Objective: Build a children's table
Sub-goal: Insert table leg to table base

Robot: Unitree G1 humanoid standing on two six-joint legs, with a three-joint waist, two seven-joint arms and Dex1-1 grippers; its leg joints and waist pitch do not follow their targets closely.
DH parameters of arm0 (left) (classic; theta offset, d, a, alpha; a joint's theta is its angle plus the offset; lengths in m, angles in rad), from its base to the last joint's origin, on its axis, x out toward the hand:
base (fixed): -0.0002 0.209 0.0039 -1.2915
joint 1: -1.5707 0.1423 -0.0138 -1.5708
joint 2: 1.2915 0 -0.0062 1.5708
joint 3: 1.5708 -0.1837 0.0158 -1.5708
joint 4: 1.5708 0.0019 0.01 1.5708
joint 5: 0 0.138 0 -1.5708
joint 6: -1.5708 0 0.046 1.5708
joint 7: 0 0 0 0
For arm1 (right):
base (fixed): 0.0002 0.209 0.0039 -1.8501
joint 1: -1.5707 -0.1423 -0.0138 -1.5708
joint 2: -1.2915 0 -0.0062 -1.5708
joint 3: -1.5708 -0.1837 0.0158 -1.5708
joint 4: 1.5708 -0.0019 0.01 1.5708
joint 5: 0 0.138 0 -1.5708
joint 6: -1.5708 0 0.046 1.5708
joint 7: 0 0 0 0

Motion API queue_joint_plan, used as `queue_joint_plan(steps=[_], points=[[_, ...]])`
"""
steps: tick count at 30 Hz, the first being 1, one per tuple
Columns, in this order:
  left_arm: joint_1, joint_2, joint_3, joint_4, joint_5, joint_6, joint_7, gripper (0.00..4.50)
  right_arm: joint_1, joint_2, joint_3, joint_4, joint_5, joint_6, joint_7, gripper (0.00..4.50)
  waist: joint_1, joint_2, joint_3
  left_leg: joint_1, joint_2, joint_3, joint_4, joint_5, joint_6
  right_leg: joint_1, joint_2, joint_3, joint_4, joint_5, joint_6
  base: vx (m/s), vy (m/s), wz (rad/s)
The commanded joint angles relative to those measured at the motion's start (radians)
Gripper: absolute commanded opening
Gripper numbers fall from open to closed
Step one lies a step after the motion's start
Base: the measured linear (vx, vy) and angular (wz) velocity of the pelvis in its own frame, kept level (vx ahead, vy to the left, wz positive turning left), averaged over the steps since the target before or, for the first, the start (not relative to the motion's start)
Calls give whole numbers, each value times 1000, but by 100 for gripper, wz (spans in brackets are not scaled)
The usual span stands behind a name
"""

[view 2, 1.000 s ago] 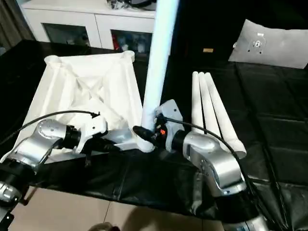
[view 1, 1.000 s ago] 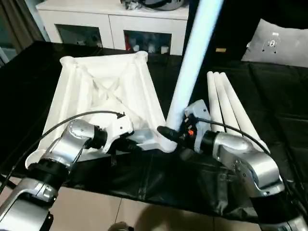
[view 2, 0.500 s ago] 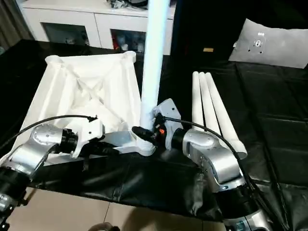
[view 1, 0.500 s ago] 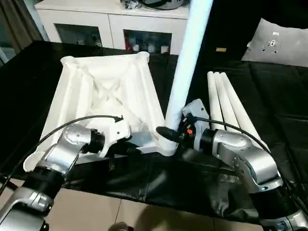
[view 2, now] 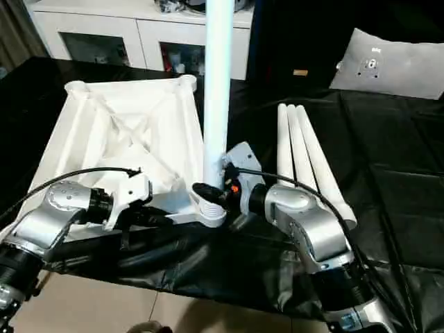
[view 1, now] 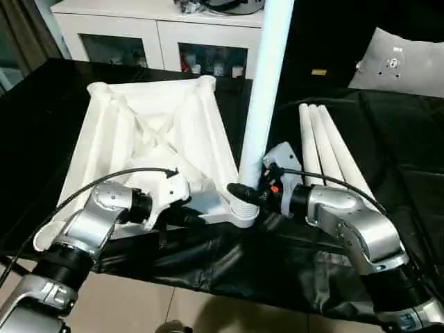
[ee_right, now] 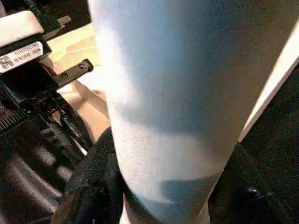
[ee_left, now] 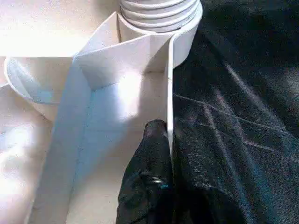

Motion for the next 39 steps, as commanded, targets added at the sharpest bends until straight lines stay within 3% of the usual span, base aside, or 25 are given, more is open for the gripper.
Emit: queue_joint_plan(steps=[1,12,15,22,29,33,34,39], points=[[7,-12,8,-58,-61,-13,-48,0,21,-12,22,55,-25,37,-4,191,4,-6,-60,18,45,0,-70,-79,17,42,-48,15,-54,91,-243,0,0,0],[4,-19,21,-38,-15,-43,23,0,64,10,7,64,11,53,18,191,4,-4,-59,18,46,-1,-72,-105,10,42,-49,14,-56,75,-246,0,0,0],[1,-22,23,-33,-13,-41,32,0,90,15,-4,86,8,17,19,191,5,-2,-58,19,47,-1,-74,-119,4,41,-50,15,-58,58,-247,0,0,0],[5,-34,45,-35,-31,-34,46,0,185,71,-98,149,55,-73,3,191,5,3,-59,19,47,-2,-76,-146,3,40,-50,14,-60,56,-253,0,0,0],[6,-45,62,-43,-47,-24,56,0,276,86,-111,151,30,-190,-17,191,10,4,-56,20,49,-2,-80,-171,11,36,-52,15,-67,3,-243,0,0,0],[8,-39,56,-47,-39,-28,53,0,325,65,-75,118,-42,-280,-38,191,13,3,-55,18,50,-3,-83,-188,7,36,-51,16,-70,-19,-227,0,0,0],[10,-37,51,-47,-33,-32,49,0,322,35,-26,113,-98,-300,-40,191,12,6,-53,19,50,-4,-85,-197,2,33,-50,16,-71,-35,-222,0,0,0],[10,-33,43,-49,-23,-33,40,0,293,5,36,124,-151,-312,-13,191,9,3,-50,21,50,-5,-90,-245,-13,33,-52,20,-80,-119,-197,0,0,0]])
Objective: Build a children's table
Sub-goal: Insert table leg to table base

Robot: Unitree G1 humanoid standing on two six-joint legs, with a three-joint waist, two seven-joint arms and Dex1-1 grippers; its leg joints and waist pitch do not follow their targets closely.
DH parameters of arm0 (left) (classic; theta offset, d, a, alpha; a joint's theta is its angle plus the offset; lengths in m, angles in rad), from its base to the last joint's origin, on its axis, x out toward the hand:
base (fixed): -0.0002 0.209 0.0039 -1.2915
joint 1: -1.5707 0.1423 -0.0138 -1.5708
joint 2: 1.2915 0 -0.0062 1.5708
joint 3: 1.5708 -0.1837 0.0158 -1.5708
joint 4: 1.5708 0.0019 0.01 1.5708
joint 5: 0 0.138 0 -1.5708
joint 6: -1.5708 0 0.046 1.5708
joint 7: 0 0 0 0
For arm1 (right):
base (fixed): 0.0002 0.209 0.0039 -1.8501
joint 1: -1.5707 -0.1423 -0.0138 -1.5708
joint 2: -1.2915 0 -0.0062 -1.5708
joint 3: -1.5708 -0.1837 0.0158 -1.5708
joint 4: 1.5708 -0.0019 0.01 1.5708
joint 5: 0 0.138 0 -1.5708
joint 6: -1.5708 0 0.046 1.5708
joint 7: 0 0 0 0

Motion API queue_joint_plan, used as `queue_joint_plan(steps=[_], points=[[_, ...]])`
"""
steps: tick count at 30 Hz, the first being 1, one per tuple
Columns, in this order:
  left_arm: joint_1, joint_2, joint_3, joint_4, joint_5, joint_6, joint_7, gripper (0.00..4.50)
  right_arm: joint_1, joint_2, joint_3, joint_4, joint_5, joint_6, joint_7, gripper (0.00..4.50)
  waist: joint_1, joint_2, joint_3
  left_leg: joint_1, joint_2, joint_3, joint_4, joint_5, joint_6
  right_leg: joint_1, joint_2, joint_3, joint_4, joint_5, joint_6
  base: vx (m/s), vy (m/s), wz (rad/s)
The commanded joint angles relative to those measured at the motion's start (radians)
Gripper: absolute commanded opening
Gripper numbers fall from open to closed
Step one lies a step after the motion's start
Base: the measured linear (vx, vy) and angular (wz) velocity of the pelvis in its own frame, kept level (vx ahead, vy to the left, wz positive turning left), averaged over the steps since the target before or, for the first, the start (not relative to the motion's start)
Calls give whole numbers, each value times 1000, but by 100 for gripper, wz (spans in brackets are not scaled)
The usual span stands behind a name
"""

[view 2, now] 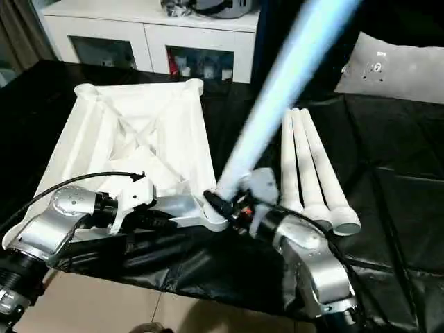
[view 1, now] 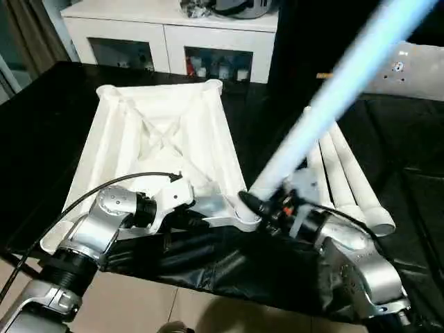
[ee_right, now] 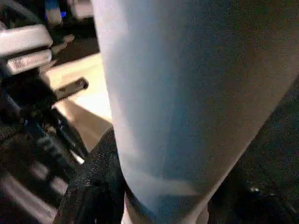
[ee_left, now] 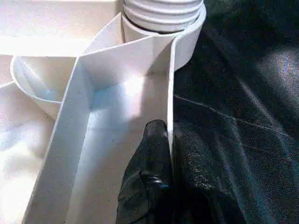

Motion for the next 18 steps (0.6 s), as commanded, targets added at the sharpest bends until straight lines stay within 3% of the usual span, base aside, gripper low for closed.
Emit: queue_joint_plan(steps=[1,6,11,15,18], points=[[-13,-5,36,-45,-35,-21,3,0,26,-46,85,123,-93,89,27,191,-3,-7,-43,14,49,-7,-89,-243,-12,29,-50,20,-77,-115,-196,0,0,0],[-16,4,23,-50,-29,-27,-19,0,-25,-63,140,146,-95,128,95,191,-12,-4,-41,16,49,-8,-92,-270,-15,27,-50,20,-79,-137,-202,0,0,0],[-46,3,17,-13,-30,-45,-43,0,-60,-81,197,189,-76,145,224,191,-17,2,-37,17,49,-7,-92,-271,-12,26,-46,21,-79,-84,-214,0,0,0],[-101,-13,16,54,-21,-68,-46,0,-66,-88,223,199,-54,174,289,191,-15,1,-31,19,49,-5,-92,-256,-2,25,-46,21,-80,-53,-225,0,0,0],[-172,-29,29,141,-14,-95,-35,0,-32,-94,236,147,-22,220,311,190,-11,1,-24,27,50,-4,-98,-299,-7,23,-47,22,-88,-116,-222,0,0,0]])
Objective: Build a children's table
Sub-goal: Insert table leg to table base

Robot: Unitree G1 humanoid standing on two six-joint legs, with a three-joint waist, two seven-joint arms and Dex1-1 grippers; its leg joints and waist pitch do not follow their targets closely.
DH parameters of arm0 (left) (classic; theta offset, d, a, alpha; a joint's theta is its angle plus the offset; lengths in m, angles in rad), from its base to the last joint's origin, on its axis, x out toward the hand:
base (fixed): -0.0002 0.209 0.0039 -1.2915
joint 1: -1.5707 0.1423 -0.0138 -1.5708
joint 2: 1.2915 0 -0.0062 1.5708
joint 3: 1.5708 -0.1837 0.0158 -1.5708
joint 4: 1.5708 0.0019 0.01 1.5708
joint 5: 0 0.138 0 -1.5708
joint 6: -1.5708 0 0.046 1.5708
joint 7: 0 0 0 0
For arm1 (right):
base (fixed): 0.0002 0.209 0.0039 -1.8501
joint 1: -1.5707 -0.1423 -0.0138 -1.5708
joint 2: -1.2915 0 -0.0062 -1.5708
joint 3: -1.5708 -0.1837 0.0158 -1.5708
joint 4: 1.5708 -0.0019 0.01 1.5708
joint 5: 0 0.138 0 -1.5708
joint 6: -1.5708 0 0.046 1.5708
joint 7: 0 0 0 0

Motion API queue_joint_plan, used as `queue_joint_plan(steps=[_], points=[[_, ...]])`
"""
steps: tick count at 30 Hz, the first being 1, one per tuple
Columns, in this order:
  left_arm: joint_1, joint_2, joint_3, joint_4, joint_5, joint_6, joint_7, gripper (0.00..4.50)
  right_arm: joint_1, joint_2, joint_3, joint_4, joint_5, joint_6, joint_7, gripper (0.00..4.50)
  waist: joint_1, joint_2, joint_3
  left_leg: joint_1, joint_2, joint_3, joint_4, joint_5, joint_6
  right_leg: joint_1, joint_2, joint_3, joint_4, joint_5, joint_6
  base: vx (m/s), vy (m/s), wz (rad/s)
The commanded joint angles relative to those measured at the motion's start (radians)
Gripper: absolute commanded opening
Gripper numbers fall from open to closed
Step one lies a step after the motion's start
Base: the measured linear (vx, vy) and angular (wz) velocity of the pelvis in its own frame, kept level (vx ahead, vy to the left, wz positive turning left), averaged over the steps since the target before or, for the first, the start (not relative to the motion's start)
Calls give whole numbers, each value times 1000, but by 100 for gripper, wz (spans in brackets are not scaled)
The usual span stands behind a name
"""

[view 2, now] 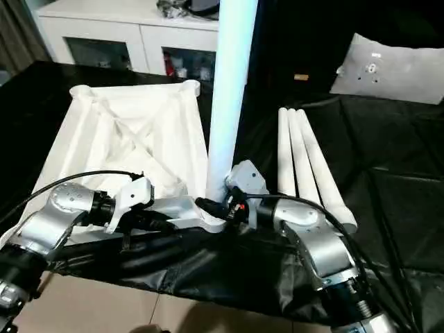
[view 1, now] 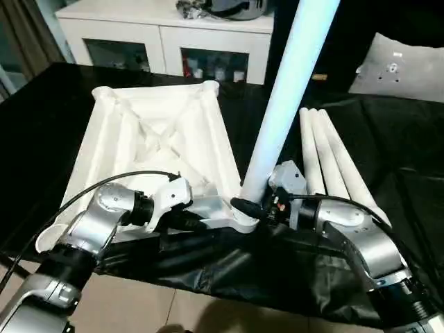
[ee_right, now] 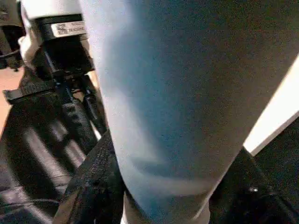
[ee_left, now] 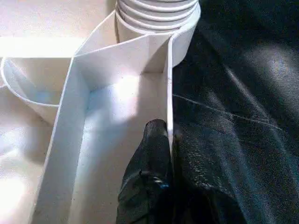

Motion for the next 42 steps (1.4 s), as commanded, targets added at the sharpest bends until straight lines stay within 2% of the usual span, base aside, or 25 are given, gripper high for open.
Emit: queue_joint_plan(steps=[1,2,4,6,8,10,11,12,15,16,17,19,20,22,23,24,25,26,27,29,30,32,33,36,42], points=[[-89,-17,48,-4,-14,-42,48,0,117,2,174,78,-4,149,111,190,-5,4,-21,19,52,-8,-92,-331,-15,13,-50,23,-84,-172,-216,0,0,0],[-120,-15,52,36,-9,-53,43,0,133,3,177,56,8,165,114,190,-5,9,-17,21,54,-9,-98,-357,-24,10,-51,25,-90,-209,-206,0,0,0],[-142,-11,53,65,-3,-64,36,0,140,7,177,48,14,174,114,190,-3,8,-19,26,55,-10,-98,-363,-28,10,-52,25,-92,-213,-200,0,0,0],[-164,1,53,99,2,-81,13,0,138,16,181,52,10,179,121,190,-5,11,-21,19,56,-14,-102,-327,-33,17,-53,23,-87,-142,-203,0,0,0],[-169,6,52,108,4,-85,5,0,134,18,186,54,11,184,127,190,-12,6,-24,13,54,-11,-98,-270,-23,24,-51,18,-78,-30,-218,0,0,0],[-179,15,50,132,8,-101,-10,0,116,27,195,65,8,187,122,190,-11,5,-23,14,53,-9,-97,-260,-13,24,-53,18,-80,-23,-225,0,0,0],[-179,15,50,132,8,-101,-10,0,116,27,195,65,8,187,122,190,-11,6,-20,15,56,-9,-99,-274,-15,22,-54,18,-82,-41,-229,0,0,0],[-178,16,52,132,6,-102,-11,0,108,32,196,72,3,184,117,190,-12,-1,-18,15,56,-7,-100,-284,-14,22,-54,19,-84,-58,-229,0,0,0],[-151,24,65,112,-8,-100,-8,0,76,58,192,109,-23,161,85,190,-11,-6,-12,19,60,-9,-110,-357,-27,15,-60,23,-95,-223,-214,0,0,0],[-125,32,74,78,-14,-86,-1,0,65,75,177,126,-30,153,58,190,-12,-10,-12,21,61,-10,-113,-380,-36,14,-63,25,-99,-280,-204,0,0,0],[-100,39,81,43,-18,-72,8,0,56,88,165,140,-36,147,35,190,-13,-8,-10,20,63,-12,-116,-388,-42,11,-65,26,-99,-299,-201,0,0,0],[-32,52,105,-56,-27,-29,46,0,34,114,139,173,-53,122,-14,190,-24,-11,-10,10,65,-17,-124,-386,-54,16,-65,22,-96,-306,-192,0,0,0],[11,56,120,-122,-30,3,75,0,25,125,127,184,-57,116,-33,190,-28,-12,-11,15,66,-15,-123,-389,-54,10,-64,23,-97,-312,-191,0,0,0],[38,57,130,-164,-31,23,94,0,20,133,119,191,-59,114,-45,190,-35,-14,-9,16,65,-12,-121,-377,-47,9,-60,25,-100,-286,-197,0,0,0],[89,50,149,-242,-31,75,139,0,14,139,112,193,-62,108,-56,190,-36,-21,-11,18,63,-8,-119,-363,-40,9,-56,25,-100,-272,-197,0,0,0],[89,50,149,-242,-31,75,139,0,14,139,112,193,-62,108,-56,190,-39,-18,-12,11,66,-11,-120,-347,-43,15,-60,25,-93,-246,-203,0,0,0],[219,5,184,-442,-15,188,251,0,5,154,92,197,-61,93,-84,190,-44,-32,-15,11,68,-5,-118,-331,-36,16,-58,23,-94,-225,-209,0,0,0],[260,-13,192,-506,-13,226,285,0,3,159,84,199,-62,89,-96,190,-50,-27,-10,1,68,-7,-120,-299,-26,20,-55,21,-90,-188,-215,0,0,0],[296,-39,197,-566,-9,265,321,0,-1,166,74,205,-64,82,-109,190,-50,-25,-13,3,68,-4,-118,-295,-21,18,-54,20,-91,-185,-214,0,0,0],[323,-64,194,-617,3,302,349,0,-4,176,62,212,-65,78,-127,190,-51,-26,-15,9,64,3,-111,-271,-4,14,-50,23,-95,-182,-219,0,0,0],[350,-98,174,-681,19,349,377,0,-15,191,44,233,-70,73,-153,190,-51,-35,-16,10,64,7,-109,-262,4,13,-48,24,-99,-176,-220,0,0,0],[367,-121,160,-726,30,382,395,0,-23,202,30,247,-73,70,-172,190,-47,-31,-15,8,62,8,-106,-230,15,13,-45,24,-96,-129,-222,0,0,0],[376,-164,125,-782,49,432,425,0,-41,228,-1,282,-69,73,-210,190,-45,-37,-17,8,60,9,-105,-228,19,14,-43,24,-97,-129,-217,0,0,0],[367,-198,86,-820,59,475,462,0,-60,254,-21,319,-60,76,-232,190,-41,-37,-17,8,61,6,-107,-243,8,14,-45,23,-98,-168,-204,0,0,0],[363,-191,74,-823,108,501,516,0,-63,274,-12,338,-64,59,-237,190,-38,-35,-21,9,59,5,-106,-243,-2,14,-41,22,-96,-127,-185,0,0,0]])
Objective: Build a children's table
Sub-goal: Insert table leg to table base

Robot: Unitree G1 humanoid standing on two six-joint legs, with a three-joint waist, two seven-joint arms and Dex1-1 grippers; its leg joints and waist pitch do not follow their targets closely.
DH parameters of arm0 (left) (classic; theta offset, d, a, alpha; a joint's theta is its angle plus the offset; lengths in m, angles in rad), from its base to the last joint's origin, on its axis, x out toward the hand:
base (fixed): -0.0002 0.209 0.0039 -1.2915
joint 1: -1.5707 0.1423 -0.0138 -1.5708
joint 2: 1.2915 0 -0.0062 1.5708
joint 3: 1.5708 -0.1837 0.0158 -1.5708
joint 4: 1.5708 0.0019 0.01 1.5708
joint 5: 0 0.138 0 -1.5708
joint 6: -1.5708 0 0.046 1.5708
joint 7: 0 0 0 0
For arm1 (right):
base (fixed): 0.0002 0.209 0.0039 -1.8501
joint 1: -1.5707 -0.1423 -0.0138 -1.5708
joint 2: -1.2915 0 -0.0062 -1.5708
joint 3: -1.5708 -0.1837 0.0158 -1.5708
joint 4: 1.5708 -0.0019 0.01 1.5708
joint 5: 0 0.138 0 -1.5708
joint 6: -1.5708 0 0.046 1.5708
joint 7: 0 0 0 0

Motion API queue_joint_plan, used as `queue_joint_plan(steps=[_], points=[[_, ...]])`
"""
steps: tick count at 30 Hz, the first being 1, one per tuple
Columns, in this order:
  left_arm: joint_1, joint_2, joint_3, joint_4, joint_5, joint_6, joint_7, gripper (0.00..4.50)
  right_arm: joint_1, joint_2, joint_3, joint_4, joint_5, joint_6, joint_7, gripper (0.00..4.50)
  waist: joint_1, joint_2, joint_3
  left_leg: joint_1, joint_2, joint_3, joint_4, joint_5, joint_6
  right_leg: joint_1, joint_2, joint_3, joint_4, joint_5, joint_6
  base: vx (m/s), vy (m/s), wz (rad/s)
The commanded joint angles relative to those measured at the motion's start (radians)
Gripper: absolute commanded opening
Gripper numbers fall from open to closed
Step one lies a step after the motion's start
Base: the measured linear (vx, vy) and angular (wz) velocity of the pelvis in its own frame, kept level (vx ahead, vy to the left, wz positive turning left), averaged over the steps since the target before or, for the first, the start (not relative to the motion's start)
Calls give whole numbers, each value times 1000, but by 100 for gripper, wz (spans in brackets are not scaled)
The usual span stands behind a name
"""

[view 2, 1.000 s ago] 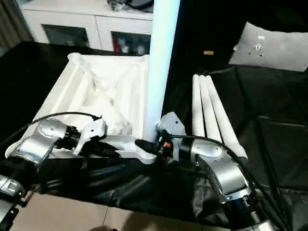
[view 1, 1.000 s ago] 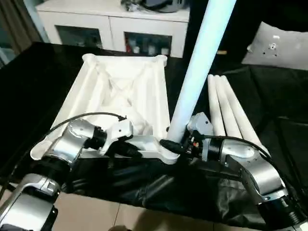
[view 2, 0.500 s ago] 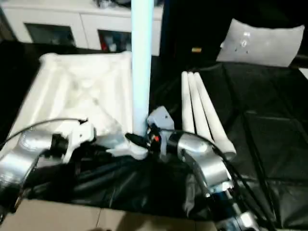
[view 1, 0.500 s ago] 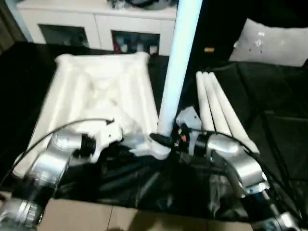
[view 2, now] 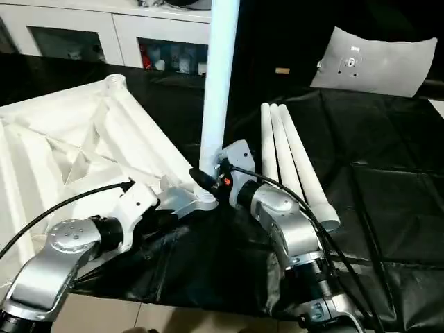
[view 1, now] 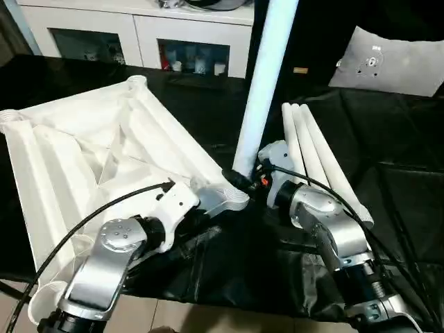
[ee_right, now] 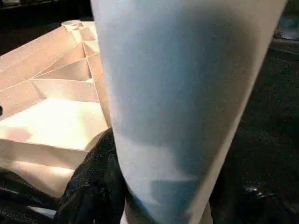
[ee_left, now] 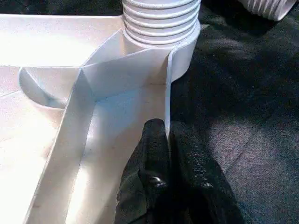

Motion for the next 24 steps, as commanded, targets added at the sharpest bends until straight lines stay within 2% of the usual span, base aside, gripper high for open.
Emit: queue_joint_plan(steps=[1,3,5,7,10,11,14,16,18,19,20,22,24], points=[[-37,-21,-43,-79,1,-19,22,0,51,38,74,143,-35,53,-10,190,10,13,-29,1,47,-15,-74,-261,-1,20,-47,22,-76,-141,-176,0,0,0],[-39,-18,-31,-80,11,4,39,0,47,52,62,159,-34,40,-18,190,8,12,-29,0,47,-17,-76,-278,-11,19,-48,22,-78,-168,-172,0,0,0],[-45,-24,-16,-79,9,27,49,0,41,62,49,171,-30,31,-20,246,5,15,-31,2,48,-18,-77,-310,-23,16,-47,24,-80,-202,-169,0,0,0],[-51,-28,-9,-77,6,42,58,0,35,67,41,181,-32,22,-26,263,5,14,-31,4,48,-17,-76,-318,-26,14,-47,25,-81,-213,-169,0,0,0],[-61,-29,1,-66,-4,51,63,0,30,69,37,190,-39,-2,-32,288,11,15,-39,4,46,-13,-69,-257,-23,18,-42,24,-73,-112,-184,0,0,0],[-64,-28,4,-62,-9,52,61,0,29,69,37,192,-41,-13,-33,298,14,19,-41,4,46,-14,-68,-242,-22,20,-43,24,-70,-85,-187,0,0,0],[-80,-13,21,-27,-32,33,43,0,30,60,39,188,-60,-64,-43,329,19,21,-49,2,42,-9,-55,-137,-11,27,-36,19,-54,93,-208,0,0,0],[-90,8,26,-5,-41,19,22,0,42,56,30,165,-54,-69,-25,339,21,21,-51,0,41,-8,-49,-98,-4,32,-35,18,-47,166,-219,0,0,0],[-98,26,25,11,-45,8,0,0,52,51,21,144,-47,-64,-9,367,24,22,-52,0,40,-8,-47,-90,2,36,-36,17,-44,193,-223,0,0,0],[-100,33,24,17,-47,4,-9,0,56,46,20,136,-45,-61,-6,374,23,22,-50,2,39,-8,-48,-98,7,34,-34,16,-45,175,-222,0,0,0],[-105,49,19,31,-51,-7,-33,0,67,36,16,109,-28,-53,15,384,24,28,-49,3,41,-9,-49,-117,3,33,-37,16,-47,145,-224,0,0,0],[-114,71,13,52,-54,-29,-64,0,83,22,9,73,-5,-47,41,394,27,24,-47,4,42,-10,-51,-136,2,36,-37,17,-51,113,-217,0,0,0],[-133,118,-4,96,-60,-72,-117,0,106,-6,3,23,19,-55,84,411,31,32,-48,5,41,-10,-49,-136,3,35,-36,17,-50,111,-212,0,0,0]])
